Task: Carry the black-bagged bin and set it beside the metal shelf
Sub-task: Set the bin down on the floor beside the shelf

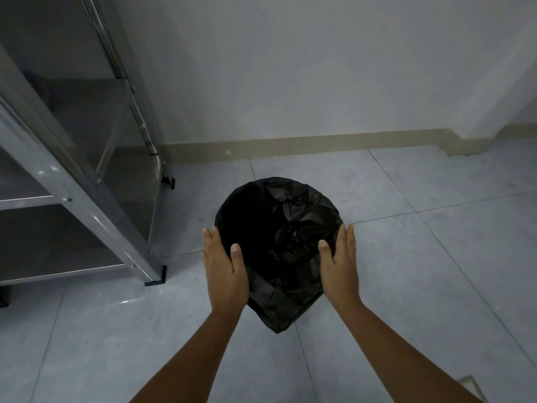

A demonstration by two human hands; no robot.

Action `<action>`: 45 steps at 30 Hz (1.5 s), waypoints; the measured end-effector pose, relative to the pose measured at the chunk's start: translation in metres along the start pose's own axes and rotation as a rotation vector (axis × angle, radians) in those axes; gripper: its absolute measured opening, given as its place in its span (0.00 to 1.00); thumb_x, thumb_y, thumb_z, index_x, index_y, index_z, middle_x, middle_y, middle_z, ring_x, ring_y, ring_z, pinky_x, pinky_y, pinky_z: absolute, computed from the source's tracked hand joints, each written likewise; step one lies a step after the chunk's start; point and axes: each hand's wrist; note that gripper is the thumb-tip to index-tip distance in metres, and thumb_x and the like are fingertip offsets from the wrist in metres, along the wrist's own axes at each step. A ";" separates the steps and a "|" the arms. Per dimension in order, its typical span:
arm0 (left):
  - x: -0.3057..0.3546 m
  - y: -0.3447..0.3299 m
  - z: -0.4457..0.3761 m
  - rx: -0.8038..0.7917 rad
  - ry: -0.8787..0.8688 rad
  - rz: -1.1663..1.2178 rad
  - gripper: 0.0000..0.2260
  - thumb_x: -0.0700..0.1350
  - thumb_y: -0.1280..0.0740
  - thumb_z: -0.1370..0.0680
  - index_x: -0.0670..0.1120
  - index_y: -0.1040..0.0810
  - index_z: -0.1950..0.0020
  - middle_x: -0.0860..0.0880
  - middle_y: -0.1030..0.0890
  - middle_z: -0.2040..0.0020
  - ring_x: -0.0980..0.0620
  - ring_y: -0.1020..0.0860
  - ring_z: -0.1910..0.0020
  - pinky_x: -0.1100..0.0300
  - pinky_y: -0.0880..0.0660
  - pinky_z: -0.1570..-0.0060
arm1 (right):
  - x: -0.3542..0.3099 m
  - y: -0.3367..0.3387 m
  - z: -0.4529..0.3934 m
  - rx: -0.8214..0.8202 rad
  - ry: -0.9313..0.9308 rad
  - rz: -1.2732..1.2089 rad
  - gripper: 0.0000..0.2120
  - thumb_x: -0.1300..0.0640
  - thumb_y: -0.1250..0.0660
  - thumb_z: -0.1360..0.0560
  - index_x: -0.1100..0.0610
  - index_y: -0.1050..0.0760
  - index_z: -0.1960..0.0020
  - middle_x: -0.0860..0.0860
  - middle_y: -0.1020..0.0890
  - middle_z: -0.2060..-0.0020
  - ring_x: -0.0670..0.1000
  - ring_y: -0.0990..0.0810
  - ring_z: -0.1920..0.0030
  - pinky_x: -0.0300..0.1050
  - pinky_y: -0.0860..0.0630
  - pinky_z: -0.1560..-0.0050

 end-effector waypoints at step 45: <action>0.023 -0.049 -0.225 -0.051 -0.039 -0.421 0.25 0.50 0.54 0.17 0.44 0.52 0.21 0.46 0.52 0.20 0.49 0.49 0.21 0.50 0.52 0.23 | -0.068 -0.075 -0.236 -0.129 0.157 0.098 0.34 0.39 0.51 0.20 0.53 0.58 0.21 0.47 0.56 0.20 0.49 0.53 0.21 0.53 0.44 0.25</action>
Point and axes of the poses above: each hand's wrist, its own z-axis away from the middle knuckle, its own y-axis out of the back of the hand, x = y × z
